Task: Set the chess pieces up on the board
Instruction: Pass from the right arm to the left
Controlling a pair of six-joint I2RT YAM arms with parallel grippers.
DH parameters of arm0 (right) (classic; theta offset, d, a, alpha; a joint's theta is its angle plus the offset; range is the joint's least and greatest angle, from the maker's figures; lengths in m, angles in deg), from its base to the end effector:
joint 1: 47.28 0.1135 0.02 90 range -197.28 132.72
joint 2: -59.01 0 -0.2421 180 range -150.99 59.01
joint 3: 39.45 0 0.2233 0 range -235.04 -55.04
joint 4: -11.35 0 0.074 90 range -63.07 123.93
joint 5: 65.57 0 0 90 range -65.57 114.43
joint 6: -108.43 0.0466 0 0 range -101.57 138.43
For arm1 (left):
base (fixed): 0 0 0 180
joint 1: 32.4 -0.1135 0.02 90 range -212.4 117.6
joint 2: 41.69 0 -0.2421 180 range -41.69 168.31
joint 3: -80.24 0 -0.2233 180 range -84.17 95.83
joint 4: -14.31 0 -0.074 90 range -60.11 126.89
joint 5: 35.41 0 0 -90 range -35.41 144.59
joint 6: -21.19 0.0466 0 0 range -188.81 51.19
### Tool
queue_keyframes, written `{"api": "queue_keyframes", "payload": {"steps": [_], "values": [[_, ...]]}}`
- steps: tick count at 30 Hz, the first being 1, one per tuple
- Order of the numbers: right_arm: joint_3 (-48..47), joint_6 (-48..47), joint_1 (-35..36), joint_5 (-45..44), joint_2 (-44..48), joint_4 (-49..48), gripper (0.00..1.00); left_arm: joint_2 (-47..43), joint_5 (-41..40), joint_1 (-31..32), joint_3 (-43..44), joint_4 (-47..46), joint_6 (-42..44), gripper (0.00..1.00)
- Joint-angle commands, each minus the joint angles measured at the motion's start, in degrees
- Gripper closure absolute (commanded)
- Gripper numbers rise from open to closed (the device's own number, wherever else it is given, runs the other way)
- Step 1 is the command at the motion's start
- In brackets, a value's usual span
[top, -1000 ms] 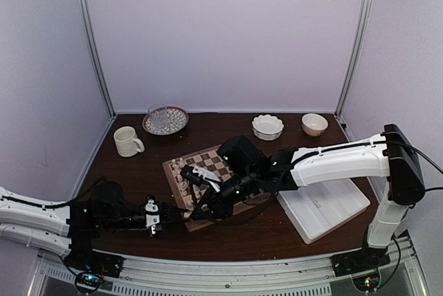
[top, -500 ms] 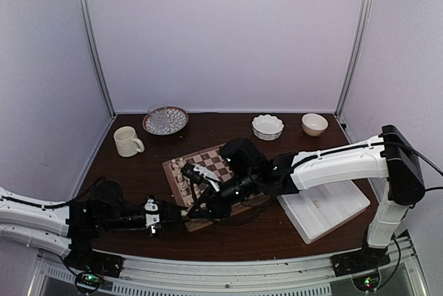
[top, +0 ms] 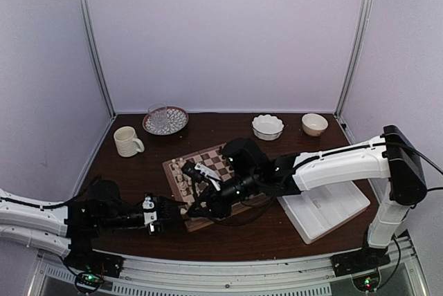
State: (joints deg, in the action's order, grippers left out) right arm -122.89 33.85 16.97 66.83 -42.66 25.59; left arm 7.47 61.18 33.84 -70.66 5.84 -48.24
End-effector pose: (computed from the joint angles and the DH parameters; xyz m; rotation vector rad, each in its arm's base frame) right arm 0.1335 0.3492 0.2225 -1.4326 1.9407 1.5323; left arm 0.0714 -0.1754 0.1959 1.3128 1.2636 -0.6728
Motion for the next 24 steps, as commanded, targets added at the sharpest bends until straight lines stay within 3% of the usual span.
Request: {"api": "queue_keyframes", "payload": {"steps": [1, 9, 15, 24], "values": [[1.29, -0.11, 0.13, -0.45, 2.93, -2.21, 0.96, -1.54, -0.55, 0.3, -0.4, -3.72, -0.32, 0.6], [1.8, -0.22, 0.17, -0.06, 3.56, -2.81, 0.95, -2.26, -0.24, 0.3, -0.61, -3.55, -0.1, 0.66], [2.37, -0.1, 0.1, -0.03, 4.21, -3.51, 0.94, -1.54, -0.13, 0.3, -0.42, -3.63, -0.1, 0.57], [2.94, 0.05, 0.09, 0.23, 4.87, -4.38, 0.94, -1.07, 0.54, 0.27, -0.1, -3.24, -0.01, 0.61]]}}
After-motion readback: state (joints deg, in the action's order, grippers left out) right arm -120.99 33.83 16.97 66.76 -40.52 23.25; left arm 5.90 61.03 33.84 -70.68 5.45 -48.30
